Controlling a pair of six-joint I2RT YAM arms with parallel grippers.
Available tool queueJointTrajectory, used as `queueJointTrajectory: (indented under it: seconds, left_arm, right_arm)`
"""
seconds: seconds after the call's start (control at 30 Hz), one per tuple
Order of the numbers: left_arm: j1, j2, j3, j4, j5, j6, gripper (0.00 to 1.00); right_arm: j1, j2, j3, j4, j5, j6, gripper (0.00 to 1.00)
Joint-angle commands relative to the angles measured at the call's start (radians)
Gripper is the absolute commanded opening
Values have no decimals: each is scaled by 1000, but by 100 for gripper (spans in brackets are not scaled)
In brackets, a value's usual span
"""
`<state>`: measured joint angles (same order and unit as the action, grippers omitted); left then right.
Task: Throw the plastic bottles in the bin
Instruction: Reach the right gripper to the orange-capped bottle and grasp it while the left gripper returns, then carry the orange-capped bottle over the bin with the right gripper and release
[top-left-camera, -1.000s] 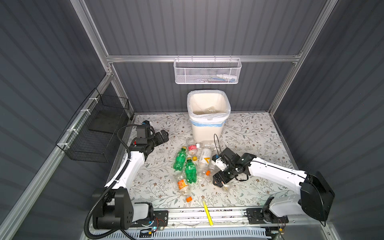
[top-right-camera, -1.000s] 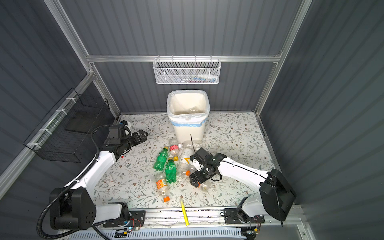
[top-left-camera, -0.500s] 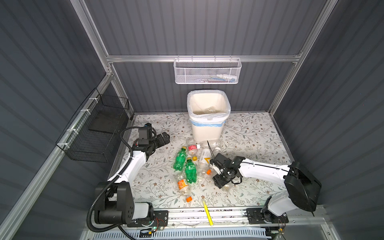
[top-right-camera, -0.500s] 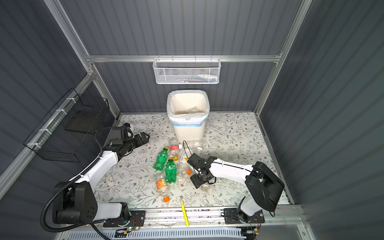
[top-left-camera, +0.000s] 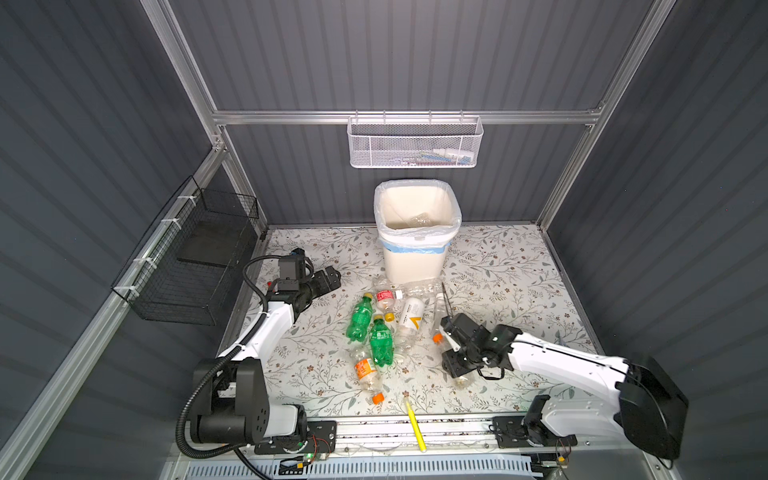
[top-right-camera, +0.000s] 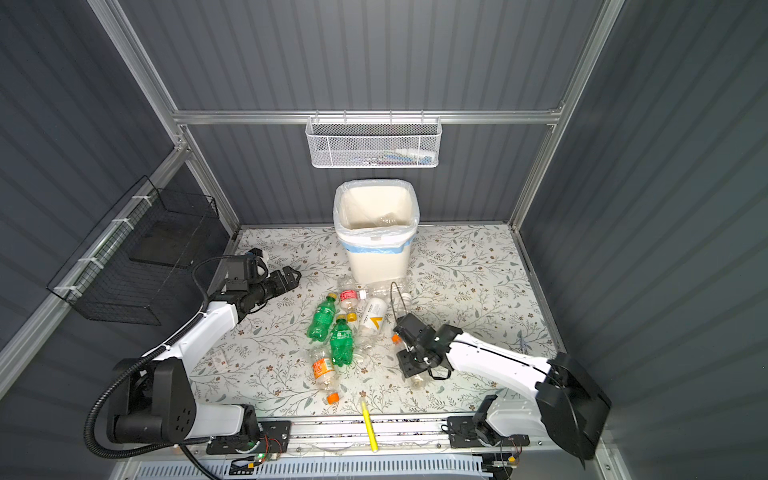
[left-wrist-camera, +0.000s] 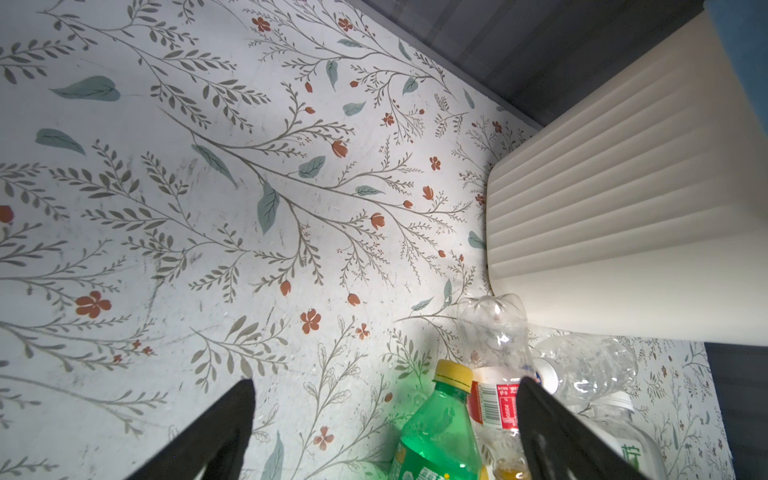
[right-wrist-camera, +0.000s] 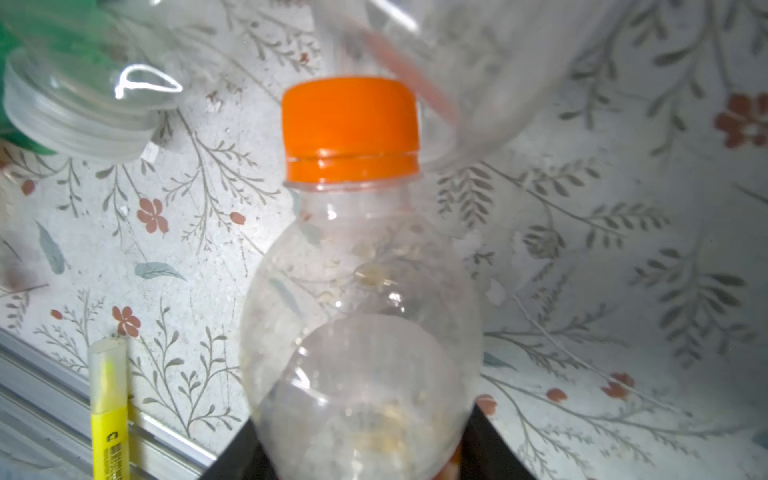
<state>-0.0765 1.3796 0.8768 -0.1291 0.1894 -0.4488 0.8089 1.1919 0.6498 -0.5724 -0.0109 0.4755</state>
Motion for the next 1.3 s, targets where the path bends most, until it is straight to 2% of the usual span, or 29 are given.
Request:
queueJointTrajectory:
  seconds: [0.0, 0.1, 0.2, 0.57, 0.77, 0.97, 1.13, 1.27]
  left_arm:
    - [5, 20, -16, 23, 33, -11, 97]
    - [5, 30, -15, 25, 46, -13, 97]
    - [5, 26, -18, 18, 47, -11, 97]
    - [4, 19, -28, 15, 46, -17, 96]
    - [4, 22, -30, 9, 47, -9, 96]
    - [4, 29, -45, 8, 63, -5, 95]
    - [4, 22, -77, 19, 95, -11, 94]
    - [-2, -10, -110, 21, 97, 2, 94]
  right_arm:
    - [-111, -111, -68, 10, 15, 138, 52]
    - [-245, -205, -121, 14, 6, 197, 52]
    - [-356, -285, -169, 39, -58, 208, 53]
    - [-504, -354, -213, 20, -79, 240, 54]
    - [-642, -411, -199, -32, -89, 236, 55]
    - [-808, -379, -204, -24, -143, 204, 57]
    - [-861, -321, -64, -21, -137, 132, 57]
    - [-840, -174, 285, -30, -149, 89, 55]
